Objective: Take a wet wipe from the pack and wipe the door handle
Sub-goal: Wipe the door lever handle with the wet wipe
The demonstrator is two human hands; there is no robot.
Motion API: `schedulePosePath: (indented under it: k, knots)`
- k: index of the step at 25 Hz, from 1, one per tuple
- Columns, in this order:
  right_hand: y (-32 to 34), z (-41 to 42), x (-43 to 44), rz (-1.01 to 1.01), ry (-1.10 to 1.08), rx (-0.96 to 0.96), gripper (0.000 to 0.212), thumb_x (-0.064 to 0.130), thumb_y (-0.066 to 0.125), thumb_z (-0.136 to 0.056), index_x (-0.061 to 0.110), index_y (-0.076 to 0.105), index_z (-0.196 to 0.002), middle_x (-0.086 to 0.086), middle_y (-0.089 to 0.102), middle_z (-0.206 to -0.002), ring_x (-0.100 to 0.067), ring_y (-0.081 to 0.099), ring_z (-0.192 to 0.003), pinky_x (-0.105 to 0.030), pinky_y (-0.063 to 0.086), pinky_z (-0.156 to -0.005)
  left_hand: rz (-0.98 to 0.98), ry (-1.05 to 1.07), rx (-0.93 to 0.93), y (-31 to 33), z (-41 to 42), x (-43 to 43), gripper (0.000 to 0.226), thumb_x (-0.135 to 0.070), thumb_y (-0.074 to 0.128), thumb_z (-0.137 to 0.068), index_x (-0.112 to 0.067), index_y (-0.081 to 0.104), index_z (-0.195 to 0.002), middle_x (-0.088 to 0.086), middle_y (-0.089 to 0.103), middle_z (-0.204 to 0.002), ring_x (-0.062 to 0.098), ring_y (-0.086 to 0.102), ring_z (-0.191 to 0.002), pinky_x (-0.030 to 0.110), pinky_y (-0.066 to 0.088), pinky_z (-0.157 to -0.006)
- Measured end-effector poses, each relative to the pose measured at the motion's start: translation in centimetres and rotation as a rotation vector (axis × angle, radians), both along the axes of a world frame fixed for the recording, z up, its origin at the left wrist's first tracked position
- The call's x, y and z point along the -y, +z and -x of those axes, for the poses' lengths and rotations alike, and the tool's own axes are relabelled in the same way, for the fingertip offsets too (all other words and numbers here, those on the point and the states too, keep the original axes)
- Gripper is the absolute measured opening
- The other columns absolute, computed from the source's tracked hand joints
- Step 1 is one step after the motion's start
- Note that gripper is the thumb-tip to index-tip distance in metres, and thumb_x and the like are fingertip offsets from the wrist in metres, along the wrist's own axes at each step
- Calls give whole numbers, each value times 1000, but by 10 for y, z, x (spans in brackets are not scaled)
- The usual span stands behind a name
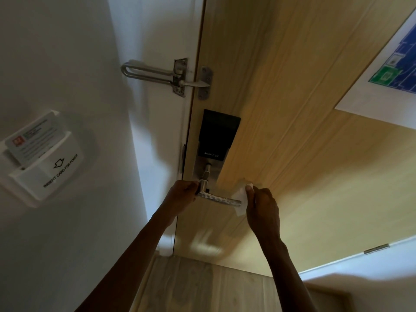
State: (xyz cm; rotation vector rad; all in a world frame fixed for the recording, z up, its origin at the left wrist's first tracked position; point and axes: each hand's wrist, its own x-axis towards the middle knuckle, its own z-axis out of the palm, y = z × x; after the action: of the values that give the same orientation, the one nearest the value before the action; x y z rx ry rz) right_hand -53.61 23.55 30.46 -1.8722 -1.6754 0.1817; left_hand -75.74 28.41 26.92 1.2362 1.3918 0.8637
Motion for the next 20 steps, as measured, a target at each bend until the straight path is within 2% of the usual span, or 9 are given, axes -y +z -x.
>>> schedulePosePath:
  k: [5, 7, 9, 13, 17, 20]
  knots:
    - [8, 2, -9, -26, 244, -28, 35, 35, 38, -101, 17, 66, -113, -5, 68, -107, -19, 65, -90, -28, 50, -73, -6, -6, -27, 2, 0, -1, 39, -41, 49, -94, -13, 75, -93, 17, 72, -86, 31, 70, -89, 47, 55, -87]
    - [2, 3, -4, 32, 371, 5, 36, 37, 37, -101, 19, 64, -117, -3, 68, -112, -16, 65, -95, -27, 52, -79, -12, -6, -46, 2, 0, -1, 42, -44, 47, -93, -13, 74, -91, 14, 71, -80, 30, 70, -82, 41, 56, -77]
    - [-5, 0, 6, 37, 432, 1, 36, 36, 39, -101, 20, 61, -124, -1, 67, -119, -12, 64, -101, -23, 51, -84, -22, -1, -55, 1, -1, 0, 47, -50, 45, -90, -13, 74, -88, 17, 70, -78, 35, 69, -80, 36, 50, -67]
    - [-15, -1, 18, -17, 406, -17, 33, 29, 48, -98, 17, 60, -126, -1, 66, -123, -12, 64, -106, -13, 45, -89, -28, 25, -87, 1, -1, 0, 52, -59, 41, -80, -18, 73, -85, 18, 71, -77, 36, 68, -77, 35, 46, -64]
    - [-18, 6, 17, -42, 344, -5, 29, 17, 61, -92, 12, 63, -120, -5, 69, -117, -17, 66, -103, -7, 38, -86, -74, 2, -196, 2, -3, -1, 39, -43, 43, -92, -19, 71, -81, 13, 69, -70, 31, 67, -69, 33, 44, -59]
    - [-15, 13, 18, -39, 301, 7, 26, 21, 55, -96, 14, 63, -119, -3, 69, -117, -15, 67, -99, -4, 36, -80, -91, 11, -227, 0, -3, -2, 40, -38, 44, -96, -14, 71, -79, 15, 69, -69, 31, 67, -66, 32, 44, -58]
